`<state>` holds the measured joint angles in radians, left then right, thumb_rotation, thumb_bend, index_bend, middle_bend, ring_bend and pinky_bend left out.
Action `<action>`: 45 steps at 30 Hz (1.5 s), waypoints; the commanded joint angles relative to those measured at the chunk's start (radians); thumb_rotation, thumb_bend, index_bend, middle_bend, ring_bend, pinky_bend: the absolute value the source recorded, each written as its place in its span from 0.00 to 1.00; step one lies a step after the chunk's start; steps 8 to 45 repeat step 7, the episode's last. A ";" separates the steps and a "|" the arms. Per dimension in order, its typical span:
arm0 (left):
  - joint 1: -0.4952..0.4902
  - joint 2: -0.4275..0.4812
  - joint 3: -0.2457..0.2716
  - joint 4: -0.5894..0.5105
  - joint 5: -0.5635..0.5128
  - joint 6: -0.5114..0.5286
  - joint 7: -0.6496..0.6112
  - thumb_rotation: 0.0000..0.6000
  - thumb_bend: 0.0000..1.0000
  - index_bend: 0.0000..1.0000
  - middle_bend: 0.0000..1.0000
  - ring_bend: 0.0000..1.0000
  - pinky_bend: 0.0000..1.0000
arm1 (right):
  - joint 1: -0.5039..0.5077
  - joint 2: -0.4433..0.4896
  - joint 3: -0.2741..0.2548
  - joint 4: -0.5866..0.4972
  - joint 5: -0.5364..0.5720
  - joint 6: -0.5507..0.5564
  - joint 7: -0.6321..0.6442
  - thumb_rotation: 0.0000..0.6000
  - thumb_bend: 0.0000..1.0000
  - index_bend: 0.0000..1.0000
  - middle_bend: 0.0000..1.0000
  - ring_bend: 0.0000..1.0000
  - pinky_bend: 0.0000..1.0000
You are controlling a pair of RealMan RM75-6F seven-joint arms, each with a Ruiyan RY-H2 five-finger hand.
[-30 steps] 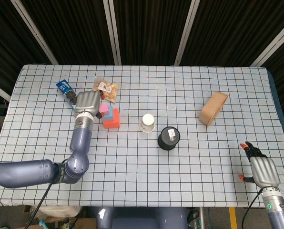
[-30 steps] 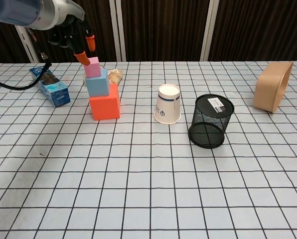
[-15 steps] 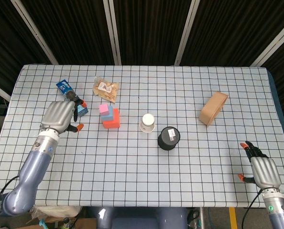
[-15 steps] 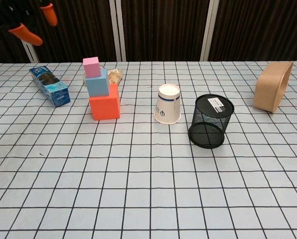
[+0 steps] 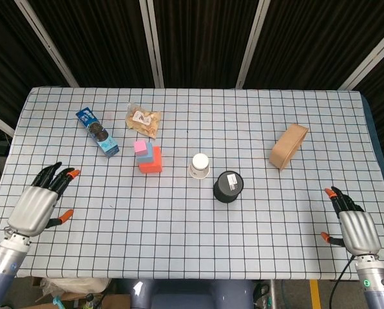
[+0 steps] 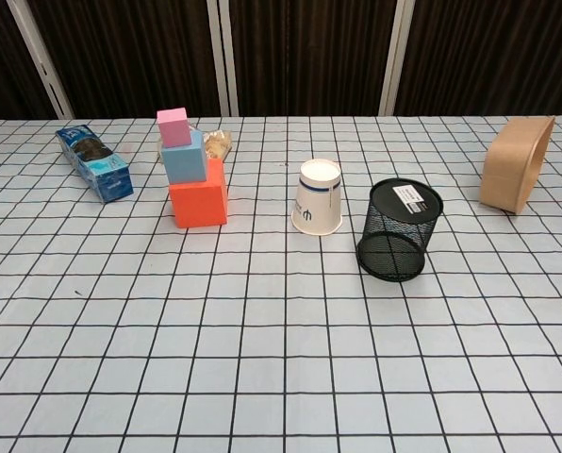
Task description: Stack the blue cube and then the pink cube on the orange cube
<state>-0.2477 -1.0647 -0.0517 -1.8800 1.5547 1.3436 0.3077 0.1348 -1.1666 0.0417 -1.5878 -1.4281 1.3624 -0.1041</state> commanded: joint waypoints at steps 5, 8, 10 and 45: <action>0.120 -0.145 0.057 0.196 0.005 0.121 0.025 1.00 0.26 0.07 0.10 0.01 0.09 | -0.004 0.002 -0.001 0.000 -0.011 0.008 -0.005 1.00 0.10 0.09 0.09 0.16 0.35; 0.124 -0.143 0.062 0.197 -0.001 0.116 0.029 1.00 0.26 0.07 0.10 0.01 0.09 | -0.004 0.003 0.000 -0.001 -0.015 0.011 -0.004 1.00 0.10 0.09 0.09 0.16 0.35; 0.124 -0.143 0.062 0.197 -0.001 0.116 0.029 1.00 0.26 0.07 0.10 0.01 0.09 | -0.004 0.003 0.000 -0.001 -0.015 0.011 -0.004 1.00 0.10 0.09 0.09 0.16 0.35; 0.124 -0.143 0.062 0.197 -0.001 0.116 0.029 1.00 0.26 0.07 0.10 0.01 0.09 | -0.004 0.003 0.000 -0.001 -0.015 0.011 -0.004 1.00 0.10 0.09 0.09 0.16 0.35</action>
